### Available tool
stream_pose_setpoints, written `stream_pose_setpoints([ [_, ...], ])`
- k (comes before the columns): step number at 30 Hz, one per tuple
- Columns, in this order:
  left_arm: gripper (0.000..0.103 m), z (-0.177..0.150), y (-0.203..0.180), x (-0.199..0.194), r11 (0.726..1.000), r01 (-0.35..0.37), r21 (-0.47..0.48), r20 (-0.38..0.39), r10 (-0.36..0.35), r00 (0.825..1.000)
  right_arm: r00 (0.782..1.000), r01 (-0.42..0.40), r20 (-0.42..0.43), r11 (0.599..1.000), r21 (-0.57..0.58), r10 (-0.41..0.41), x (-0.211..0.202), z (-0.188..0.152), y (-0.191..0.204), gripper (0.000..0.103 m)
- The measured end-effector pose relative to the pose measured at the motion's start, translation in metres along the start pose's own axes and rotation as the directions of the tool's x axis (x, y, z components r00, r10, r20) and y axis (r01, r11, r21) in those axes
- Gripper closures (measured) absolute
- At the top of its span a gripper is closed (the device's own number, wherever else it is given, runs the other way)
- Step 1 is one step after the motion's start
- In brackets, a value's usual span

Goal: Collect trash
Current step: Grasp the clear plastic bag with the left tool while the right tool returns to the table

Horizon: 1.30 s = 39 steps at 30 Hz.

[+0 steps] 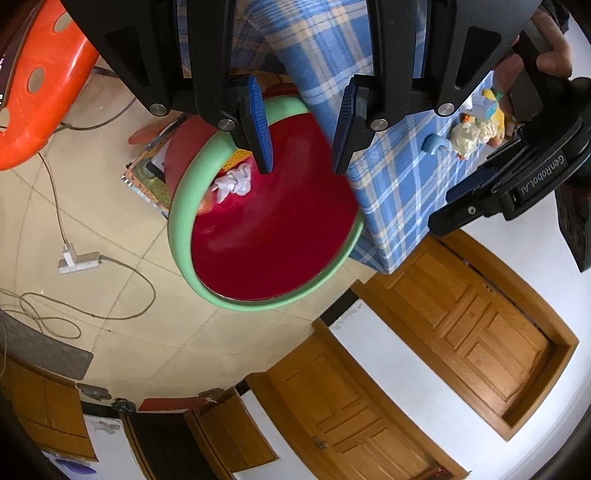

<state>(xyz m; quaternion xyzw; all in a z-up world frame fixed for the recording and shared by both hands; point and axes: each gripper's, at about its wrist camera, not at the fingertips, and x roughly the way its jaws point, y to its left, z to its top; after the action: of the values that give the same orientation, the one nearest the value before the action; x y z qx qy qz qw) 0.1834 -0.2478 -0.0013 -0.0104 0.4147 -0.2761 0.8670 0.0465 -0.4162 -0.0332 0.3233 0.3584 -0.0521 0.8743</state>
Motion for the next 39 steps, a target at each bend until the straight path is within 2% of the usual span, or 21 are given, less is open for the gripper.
stream_pose_setpoints([
  [9, 0.037, -0.023, 0.043, -0.038, 0.991, -0.063, -0.121, -0.005, 0.063, 0.998, 1.0, -0.008, 0.011, 0.998, -0.056, 0.009, -0.012, -0.009, 0.026, 0.067],
  [18, 0.037, -0.054, 0.091, -0.062, 0.952, -0.179, -0.247, -0.04, 0.174, 0.984, 0.999, -0.051, 0.001, 0.993, -0.104, 0.052, -0.018, -0.022, 0.05, 0.064],
  [23, 0.037, -0.071, 0.112, -0.062, 0.92, -0.229, -0.32, -0.082, 0.213, 0.973, 0.998, -0.067, -0.01, 0.991, -0.116, 0.067, -0.019, -0.026, 0.057, 0.063],
  [31, 0.037, -0.086, 0.127, -0.049, 0.874, -0.271, -0.404, -0.153, 0.227, 0.962, 0.997, -0.07, -0.017, 0.992, -0.105, 0.069, -0.02, -0.029, 0.051, 0.063],
  [36, 0.037, -0.089, 0.129, -0.035, 0.862, -0.265, -0.433, -0.169, 0.211, 0.963, 0.997, -0.072, -0.02, 0.993, -0.089, 0.071, -0.019, -0.028, 0.047, 0.063],
  [39, 0.037, -0.088, 0.127, -0.03, 0.866, -0.268, -0.423, -0.154, 0.223, 0.963, 0.997, -0.071, -0.027, 0.993, -0.096, 0.068, -0.018, -0.029, 0.046, 0.063],
])
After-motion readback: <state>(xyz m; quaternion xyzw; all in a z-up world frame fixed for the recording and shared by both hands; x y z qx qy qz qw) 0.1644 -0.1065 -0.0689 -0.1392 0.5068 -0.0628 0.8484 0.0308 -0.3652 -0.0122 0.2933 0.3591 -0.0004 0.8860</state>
